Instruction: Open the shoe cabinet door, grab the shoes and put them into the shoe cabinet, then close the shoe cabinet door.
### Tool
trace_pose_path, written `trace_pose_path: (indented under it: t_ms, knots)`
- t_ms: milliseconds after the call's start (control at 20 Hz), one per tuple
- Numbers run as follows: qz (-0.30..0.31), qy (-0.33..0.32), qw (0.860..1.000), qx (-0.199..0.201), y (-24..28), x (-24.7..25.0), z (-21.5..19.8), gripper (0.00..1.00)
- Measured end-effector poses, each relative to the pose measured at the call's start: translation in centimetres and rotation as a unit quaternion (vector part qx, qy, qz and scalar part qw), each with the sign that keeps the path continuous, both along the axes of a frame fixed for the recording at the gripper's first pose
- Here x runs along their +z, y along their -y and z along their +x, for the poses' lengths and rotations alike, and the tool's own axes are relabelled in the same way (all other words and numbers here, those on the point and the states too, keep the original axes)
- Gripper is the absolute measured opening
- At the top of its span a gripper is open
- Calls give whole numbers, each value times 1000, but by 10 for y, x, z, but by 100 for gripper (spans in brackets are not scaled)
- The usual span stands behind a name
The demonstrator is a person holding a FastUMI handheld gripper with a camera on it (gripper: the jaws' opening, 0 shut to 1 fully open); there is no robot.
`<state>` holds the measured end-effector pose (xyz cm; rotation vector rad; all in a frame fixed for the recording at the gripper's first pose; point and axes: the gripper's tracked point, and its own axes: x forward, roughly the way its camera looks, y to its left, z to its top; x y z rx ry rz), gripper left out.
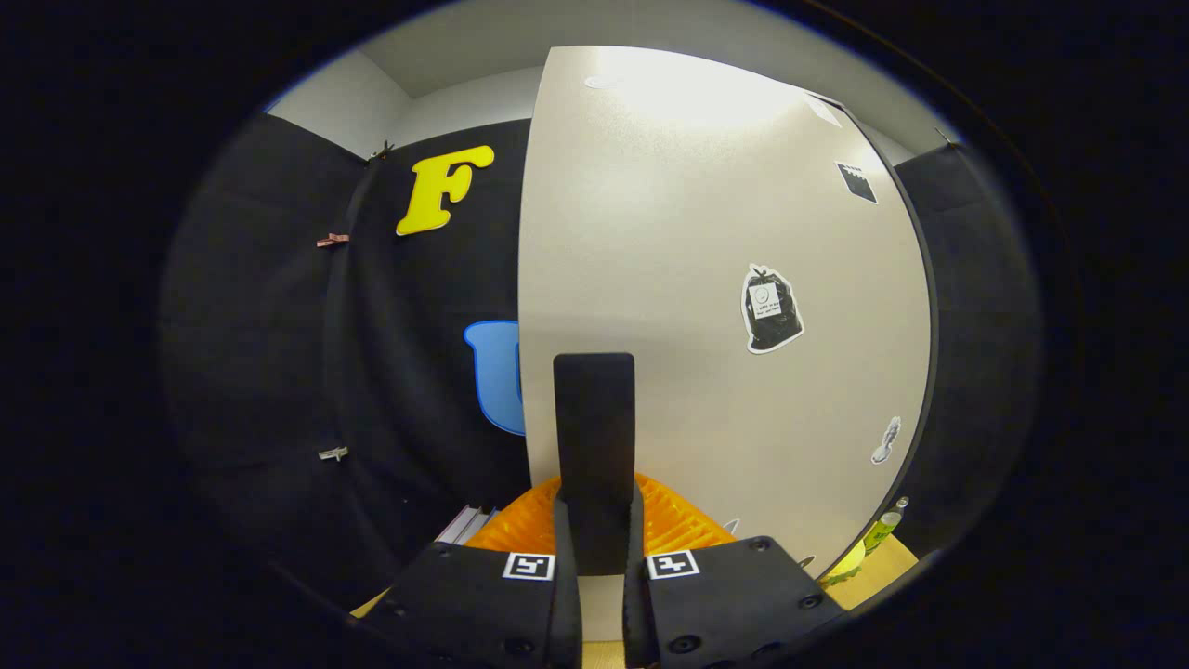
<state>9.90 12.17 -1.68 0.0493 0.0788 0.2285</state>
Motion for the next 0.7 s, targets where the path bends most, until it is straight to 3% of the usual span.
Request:
trace_pose_path:
  t_ms: [400, 700]
  knots:
    - [13, 0, 999, 52, 38, 8, -66, 21]
    - [15, -2, 998, 67, 81, 12, -105, 21]
